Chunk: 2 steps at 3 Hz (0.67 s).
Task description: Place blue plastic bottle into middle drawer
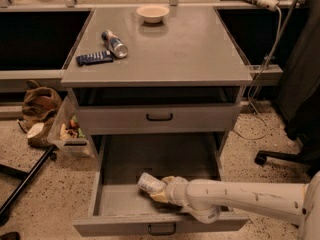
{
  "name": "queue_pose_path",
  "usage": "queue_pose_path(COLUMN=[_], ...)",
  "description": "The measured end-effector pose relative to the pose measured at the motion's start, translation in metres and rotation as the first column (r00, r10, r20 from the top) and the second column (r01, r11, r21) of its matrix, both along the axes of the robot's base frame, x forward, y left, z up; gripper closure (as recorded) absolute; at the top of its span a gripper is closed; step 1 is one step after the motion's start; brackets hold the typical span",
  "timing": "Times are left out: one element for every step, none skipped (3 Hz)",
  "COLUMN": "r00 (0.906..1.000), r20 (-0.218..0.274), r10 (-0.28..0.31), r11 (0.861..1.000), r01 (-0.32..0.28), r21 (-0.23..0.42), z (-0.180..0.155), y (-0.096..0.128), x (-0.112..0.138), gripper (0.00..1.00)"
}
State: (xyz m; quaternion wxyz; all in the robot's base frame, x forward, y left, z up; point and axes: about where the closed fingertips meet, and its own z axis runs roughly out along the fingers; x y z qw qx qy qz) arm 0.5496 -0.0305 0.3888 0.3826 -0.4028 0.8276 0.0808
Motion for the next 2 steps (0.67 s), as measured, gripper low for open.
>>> queue_pose_path(r00=[1.0000, 1.0000], r20=[-0.002, -0.002], r10=[-0.002, -0.002], r11=[1.000, 1.000], r01=[0.002, 0.002], r21=[-0.001, -0.001], z=[-0.0007, -0.0007], y=[-0.0007, -0.0007], x=[0.0000, 0.0000], gripper=[1.00, 0.80])
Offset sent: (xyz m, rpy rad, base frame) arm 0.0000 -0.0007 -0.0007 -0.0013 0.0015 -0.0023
